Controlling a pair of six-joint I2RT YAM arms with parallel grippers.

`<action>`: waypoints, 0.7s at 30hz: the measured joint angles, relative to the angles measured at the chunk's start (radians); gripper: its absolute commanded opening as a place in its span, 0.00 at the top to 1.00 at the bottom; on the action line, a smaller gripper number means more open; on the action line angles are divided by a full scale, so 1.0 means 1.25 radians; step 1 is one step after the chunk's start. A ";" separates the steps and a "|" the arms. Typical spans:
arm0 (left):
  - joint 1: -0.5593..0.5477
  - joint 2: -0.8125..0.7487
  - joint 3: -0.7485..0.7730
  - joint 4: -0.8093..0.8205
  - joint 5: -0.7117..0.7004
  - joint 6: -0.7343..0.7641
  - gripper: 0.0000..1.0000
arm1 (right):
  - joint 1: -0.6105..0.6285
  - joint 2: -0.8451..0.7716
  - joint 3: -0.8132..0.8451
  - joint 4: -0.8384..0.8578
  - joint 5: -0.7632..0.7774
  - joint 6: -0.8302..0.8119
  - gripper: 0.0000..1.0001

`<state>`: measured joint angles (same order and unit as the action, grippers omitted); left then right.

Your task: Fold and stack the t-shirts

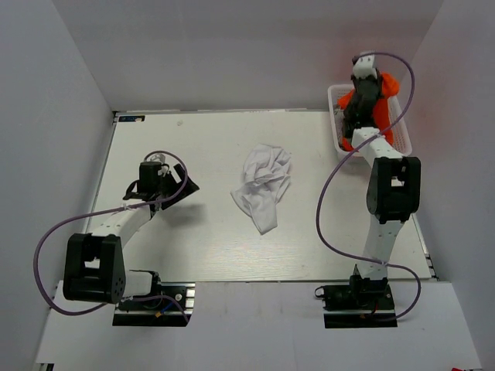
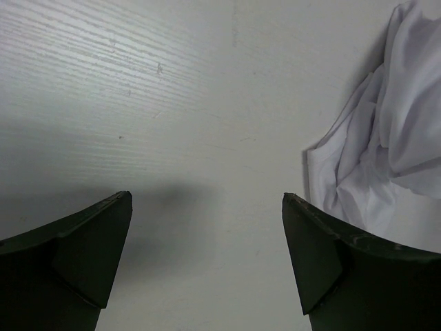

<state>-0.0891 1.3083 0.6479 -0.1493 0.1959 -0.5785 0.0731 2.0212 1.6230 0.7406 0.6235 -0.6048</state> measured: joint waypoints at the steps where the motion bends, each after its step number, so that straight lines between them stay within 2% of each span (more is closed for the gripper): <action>1: 0.000 0.000 0.004 0.001 0.004 -0.002 0.00 | -0.004 0.003 -0.037 -0.016 0.011 0.041 1.00; 3: -0.001 -0.002 0.012 0.012 0.016 -0.005 0.00 | -0.016 0.011 -0.086 -0.062 0.036 0.129 1.00; 6: -0.012 -0.009 0.027 0.020 0.027 -0.005 0.00 | -0.046 0.039 -0.072 -0.196 0.015 0.303 1.00; 7: -0.016 -0.010 0.034 0.020 0.027 -0.005 0.00 | -0.060 0.057 -0.031 -0.283 -0.007 0.369 0.95; 8: -0.022 -0.011 0.041 0.020 0.027 -0.004 0.00 | -0.079 0.088 0.029 -0.353 -0.032 0.436 0.73; 10: -0.029 -0.015 0.053 0.021 0.027 -0.004 0.00 | -0.113 0.130 0.120 -0.481 -0.104 0.543 0.50; 11: -0.033 -0.016 0.057 0.021 0.028 -0.003 0.00 | -0.128 0.140 0.148 -0.538 -0.142 0.585 0.16; 12: -0.038 -0.017 0.062 0.022 0.028 -0.001 0.00 | -0.141 0.142 0.159 -0.579 -0.169 0.621 0.10; 16: -0.057 -0.018 0.072 0.021 0.033 0.002 0.00 | -0.176 0.108 0.141 -0.694 -0.244 0.707 0.10; 21: -0.091 -0.015 0.087 0.018 0.049 0.003 0.00 | -0.163 -0.068 0.030 -0.742 -0.307 0.724 0.10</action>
<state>-0.2024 1.2892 0.7567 -0.1268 0.2569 -0.5751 -0.1303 1.9366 1.6600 -0.1867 0.2401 0.2996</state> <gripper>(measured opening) 0.995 0.901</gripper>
